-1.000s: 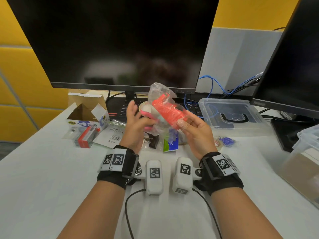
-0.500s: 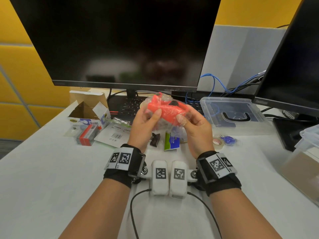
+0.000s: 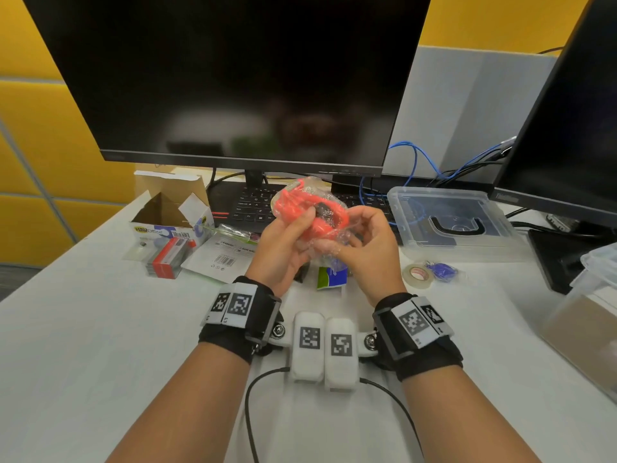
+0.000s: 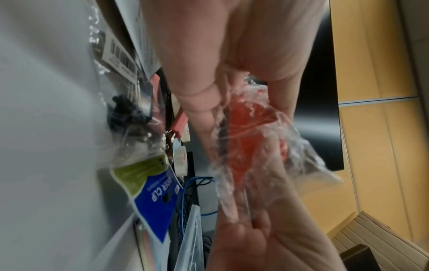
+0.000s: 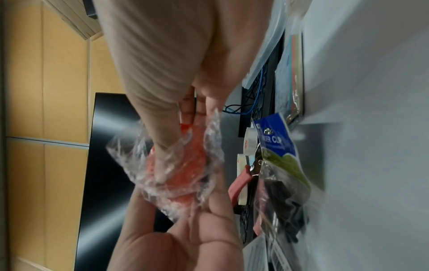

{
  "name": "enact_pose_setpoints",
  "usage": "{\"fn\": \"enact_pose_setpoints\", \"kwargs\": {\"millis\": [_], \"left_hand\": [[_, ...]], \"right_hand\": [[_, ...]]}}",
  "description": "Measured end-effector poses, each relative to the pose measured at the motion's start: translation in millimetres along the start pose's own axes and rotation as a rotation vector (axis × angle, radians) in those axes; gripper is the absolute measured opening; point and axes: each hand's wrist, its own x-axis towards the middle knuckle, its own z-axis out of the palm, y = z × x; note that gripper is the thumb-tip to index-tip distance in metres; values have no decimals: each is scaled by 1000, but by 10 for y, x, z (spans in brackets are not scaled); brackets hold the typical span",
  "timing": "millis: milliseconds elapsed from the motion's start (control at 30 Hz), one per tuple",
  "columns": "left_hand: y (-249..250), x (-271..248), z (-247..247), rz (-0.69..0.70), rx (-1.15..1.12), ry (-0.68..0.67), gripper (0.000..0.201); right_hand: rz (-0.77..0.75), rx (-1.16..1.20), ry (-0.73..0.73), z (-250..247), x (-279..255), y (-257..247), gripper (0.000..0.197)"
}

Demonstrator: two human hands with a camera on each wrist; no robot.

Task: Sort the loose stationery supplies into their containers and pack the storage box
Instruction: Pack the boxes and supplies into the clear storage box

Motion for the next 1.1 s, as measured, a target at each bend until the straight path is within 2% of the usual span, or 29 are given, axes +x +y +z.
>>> {"fn": "enact_pose_setpoints", "kwargs": {"millis": [67, 133, 267, 333, 400, 500, 567, 633, 767, 833, 967, 1100], "left_hand": [[-13, 10, -27, -16, -24, 41, 27], [-11, 16, -46, -39, -64, 82, 30], [-12, 25, -63, -76, -97, 122, 35], [-17, 25, -69, -76, -79, 118, 35], [-24, 18, -62, -69, -42, 85, 33], [-34, 4, -44, -56, -29, 60, 30], [-32, -1, -40, -47, -58, 61, 31], [-29, -5, -36, -42, -99, 74, 32], [-18, -11, -18, -23, -185, 58, 28], [-13, -16, -16, -26, -196, 38, 31], [-3, -49, -40, -100, -172, -69, 38], [4, -67, -61, -139, -274, -135, 38]], "right_hand": [[24, -31, -56, -7, 6, -5, 51], [27, -61, -66, -23, 11, -5, 44], [-18, -132, 205, -32, 46, -19, 25], [-61, -157, 268, -16, 53, -54, 19], [-103, -267, 186, 11, 48, -87, 34], [18, -367, -129, 30, 41, -79, 77], [72, -392, -243, 11, 29, -41, 84], [95, -364, -229, -14, 20, -36, 77], [113, -368, -111, -19, 38, -14, 42], [111, -321, -72, -23, 43, -17, 30], [120, -200, -30, -60, 56, -21, 28], [99, -168, -14, -100, 43, -42, 26]]}}
